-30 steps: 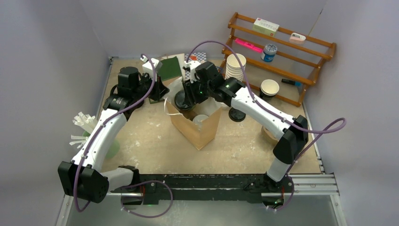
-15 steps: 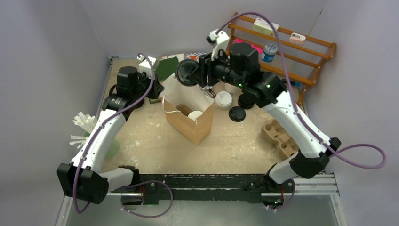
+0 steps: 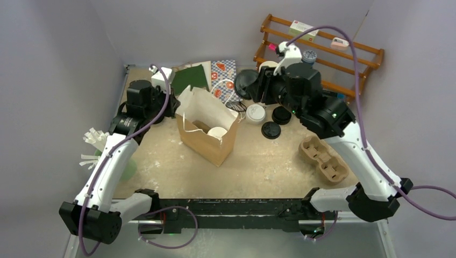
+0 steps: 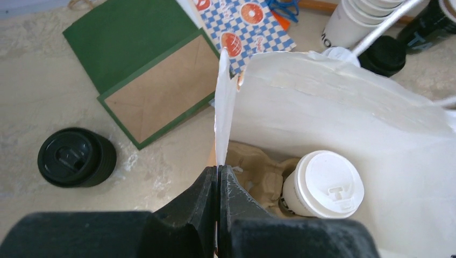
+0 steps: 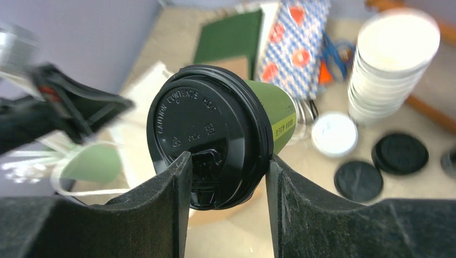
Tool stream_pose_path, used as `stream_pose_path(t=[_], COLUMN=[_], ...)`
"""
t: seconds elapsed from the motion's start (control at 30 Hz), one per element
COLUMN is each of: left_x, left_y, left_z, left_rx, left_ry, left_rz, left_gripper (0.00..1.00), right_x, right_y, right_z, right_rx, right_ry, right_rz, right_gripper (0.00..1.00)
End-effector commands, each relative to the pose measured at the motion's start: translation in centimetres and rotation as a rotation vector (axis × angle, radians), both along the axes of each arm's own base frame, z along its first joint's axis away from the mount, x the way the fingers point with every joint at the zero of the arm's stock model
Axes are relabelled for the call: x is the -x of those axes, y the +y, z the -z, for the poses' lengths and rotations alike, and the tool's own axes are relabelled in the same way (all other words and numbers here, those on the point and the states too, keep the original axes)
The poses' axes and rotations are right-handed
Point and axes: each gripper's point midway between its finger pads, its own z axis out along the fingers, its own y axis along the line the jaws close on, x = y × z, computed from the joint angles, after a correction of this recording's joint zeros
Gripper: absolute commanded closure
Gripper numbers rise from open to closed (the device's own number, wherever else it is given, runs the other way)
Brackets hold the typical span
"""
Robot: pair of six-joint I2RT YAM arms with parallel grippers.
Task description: Pack the takeout coffee
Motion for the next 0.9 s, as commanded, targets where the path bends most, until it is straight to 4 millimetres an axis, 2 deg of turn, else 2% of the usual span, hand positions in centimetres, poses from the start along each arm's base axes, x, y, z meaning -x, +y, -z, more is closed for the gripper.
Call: stream_pose_path(t=[0.0,0.13,0.33,0.5,0.6,0.73,0.87], left_x=[1.0,1.9,2.3,2.4,2.5,2.6,2.7], left_y=[1.3,1.5,1.3,1.0,0.7,0.7,0.7], left_z=[0.4,0.8,0.9,1.1,1.1,1.2,1.1], left_rx=[-0.027,-0.006,-0.003,0.009,0.027,0.028,0.019], left_ry=[0.063,0.059,0.059,0.058,0.060,0.062,0.060], left_rz=[-0.070,-0.084,-0.065,-0.054,-0.041,-0.039,-0.035], left_gripper=[1.00,1.00,1.00,1.00,1.00,1.00,1.00], right_x=[0.1,0.6,0.9,0.6,0.7,0.7,0.8], right_y=[-2.5,-2.4,-0.8,0.2,0.1,-0.4,-0.9], right_z=[8.3,13.8,21.7,25.1,27.0,29.1,30.0], right_rx=[0.070,0.004,-0.101,-0.110,-0.070,-0.035,-0.017], right_ry=[0.254,0.392,0.526,0.493,0.476,0.483,0.500], right_rz=[0.143,0.095,-0.011,-0.078,-0.110,-0.101,-0.081], right_gripper=[0.71,0.71,0.73,0.71,0.70,0.68,0.62])
